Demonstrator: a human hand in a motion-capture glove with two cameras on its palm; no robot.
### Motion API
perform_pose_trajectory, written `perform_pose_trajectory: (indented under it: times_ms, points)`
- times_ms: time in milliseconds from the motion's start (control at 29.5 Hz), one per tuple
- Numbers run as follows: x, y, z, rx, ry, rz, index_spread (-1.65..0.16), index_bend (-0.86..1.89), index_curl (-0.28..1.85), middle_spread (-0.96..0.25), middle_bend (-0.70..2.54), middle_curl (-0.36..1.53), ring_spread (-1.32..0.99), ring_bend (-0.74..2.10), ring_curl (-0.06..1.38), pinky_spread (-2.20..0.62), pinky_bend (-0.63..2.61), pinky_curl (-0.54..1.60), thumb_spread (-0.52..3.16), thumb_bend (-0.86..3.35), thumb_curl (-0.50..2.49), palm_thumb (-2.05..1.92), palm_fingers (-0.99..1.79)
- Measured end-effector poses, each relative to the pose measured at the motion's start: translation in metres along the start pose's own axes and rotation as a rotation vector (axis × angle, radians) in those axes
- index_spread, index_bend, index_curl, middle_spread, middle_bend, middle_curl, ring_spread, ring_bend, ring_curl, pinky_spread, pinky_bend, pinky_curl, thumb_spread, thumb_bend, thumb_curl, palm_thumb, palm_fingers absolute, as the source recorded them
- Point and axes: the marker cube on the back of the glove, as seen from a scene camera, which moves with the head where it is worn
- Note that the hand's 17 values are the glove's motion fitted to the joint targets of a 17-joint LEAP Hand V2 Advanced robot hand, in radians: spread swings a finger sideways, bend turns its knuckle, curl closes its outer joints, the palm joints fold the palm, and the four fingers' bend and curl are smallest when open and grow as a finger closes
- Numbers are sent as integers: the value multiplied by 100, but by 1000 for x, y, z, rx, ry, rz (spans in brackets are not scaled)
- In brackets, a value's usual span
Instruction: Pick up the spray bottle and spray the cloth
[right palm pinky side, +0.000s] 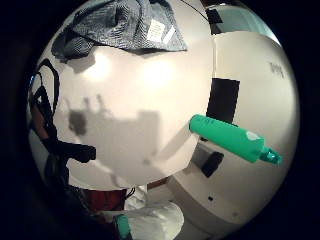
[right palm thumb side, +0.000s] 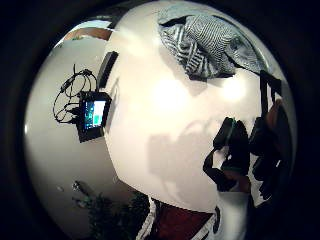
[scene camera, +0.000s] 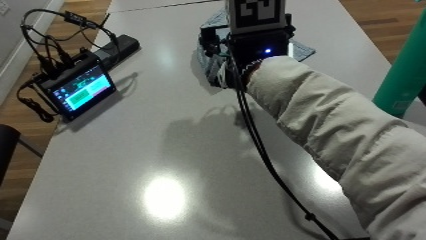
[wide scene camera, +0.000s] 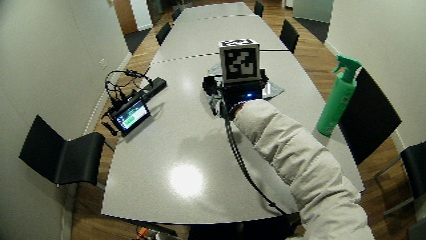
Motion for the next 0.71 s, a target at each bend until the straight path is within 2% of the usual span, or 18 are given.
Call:
perform_pose_trajectory:
  times_ms: [102,237,542,712]
  points:
    - [-1,0,0,-10,5,-2,-13,23,10,-10,52,14,-12,75,15,-13,73,14,32,42,20,72,163]
    - [-4,0,0,-10,12,-8,-16,26,19,-12,61,23,-14,86,28,-16,84,26,44,39,25,76,152]
    - [-7,0,1,-9,32,0,-20,32,30,-15,71,34,-17,96,40,-20,94,38,58,30,34,81,140]
    - [-33,12,-2,31,-34,-102,-21,32,34,-15,71,37,-17,96,42,-22,97,42,64,25,38,82,133]
